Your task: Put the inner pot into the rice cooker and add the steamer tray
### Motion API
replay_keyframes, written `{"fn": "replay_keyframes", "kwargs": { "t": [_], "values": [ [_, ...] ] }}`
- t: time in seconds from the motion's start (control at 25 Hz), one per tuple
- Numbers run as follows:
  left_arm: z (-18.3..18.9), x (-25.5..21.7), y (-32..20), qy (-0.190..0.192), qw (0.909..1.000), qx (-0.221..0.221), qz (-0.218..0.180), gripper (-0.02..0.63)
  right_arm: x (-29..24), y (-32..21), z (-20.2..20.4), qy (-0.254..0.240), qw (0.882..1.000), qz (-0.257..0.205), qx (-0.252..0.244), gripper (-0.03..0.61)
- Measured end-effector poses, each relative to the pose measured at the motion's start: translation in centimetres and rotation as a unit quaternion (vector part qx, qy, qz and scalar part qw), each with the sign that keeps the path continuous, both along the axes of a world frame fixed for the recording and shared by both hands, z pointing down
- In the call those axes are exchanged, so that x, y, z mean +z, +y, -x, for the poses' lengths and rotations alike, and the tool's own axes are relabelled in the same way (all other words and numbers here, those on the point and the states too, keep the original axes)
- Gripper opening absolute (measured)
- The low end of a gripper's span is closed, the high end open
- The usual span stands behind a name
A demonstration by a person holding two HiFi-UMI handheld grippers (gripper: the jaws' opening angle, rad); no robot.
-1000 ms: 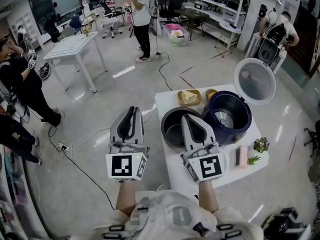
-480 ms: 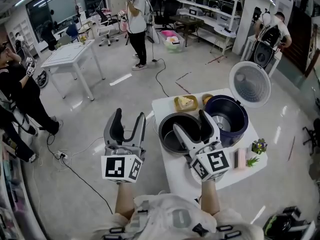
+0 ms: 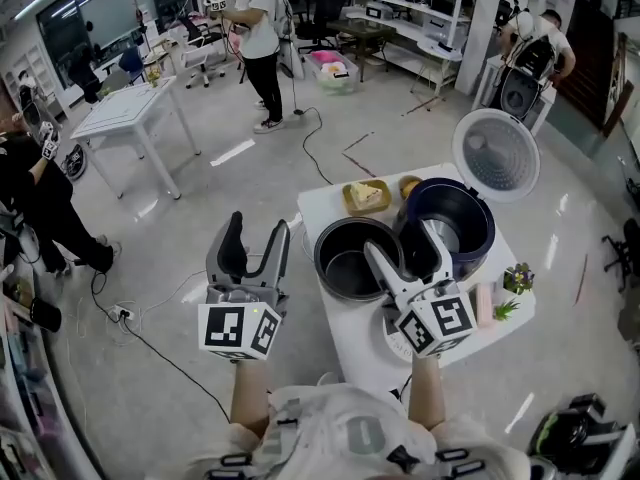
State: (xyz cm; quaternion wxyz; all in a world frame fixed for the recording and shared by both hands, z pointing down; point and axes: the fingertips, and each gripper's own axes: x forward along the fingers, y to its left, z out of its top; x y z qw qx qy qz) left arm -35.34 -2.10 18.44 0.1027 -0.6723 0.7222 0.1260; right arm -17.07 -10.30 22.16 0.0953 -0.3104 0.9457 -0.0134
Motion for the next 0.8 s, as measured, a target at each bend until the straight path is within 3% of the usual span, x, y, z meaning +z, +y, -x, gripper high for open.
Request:
{"fn": "replay_keyframes", "kwargs": {
  "t": [0.2, 0.4, 0.52, 0.64, 0.8],
  "values": [
    [-0.4, 1.4, -2.1, 0.001, 0.9992, 0.031, 0.027, 0.279, 1.6, -1.1, -3.0, -0.012, 0.999, 0.037, 0.034, 0.393],
    [-1.1, 5.8, -5.6, 0.07, 0.9901, 0.102, 0.068, 0.279, 5.8, -2.6, -6.9, -0.011, 0.991, 0.099, 0.088, 0.393],
    [-1.4, 9.4, -7.3, 0.11, 0.9781, 0.137, 0.111, 0.279, 8.7, -3.2, -8.7, -0.049, 0.981, 0.157, 0.101, 0.393],
    [-2.2, 12.8, -9.4, 0.144, 0.9603, 0.178, 0.159, 0.279, 10.8, -3.9, -10.3, -0.086, 0.969, 0.201, 0.113, 0.393],
    [-2.8, 18.0, -12.0, 0.181, 0.9383, 0.199, 0.217, 0.279, 14.2, -5.2, -11.1, -0.086, 0.959, 0.235, 0.131, 0.393]
  ]
}}
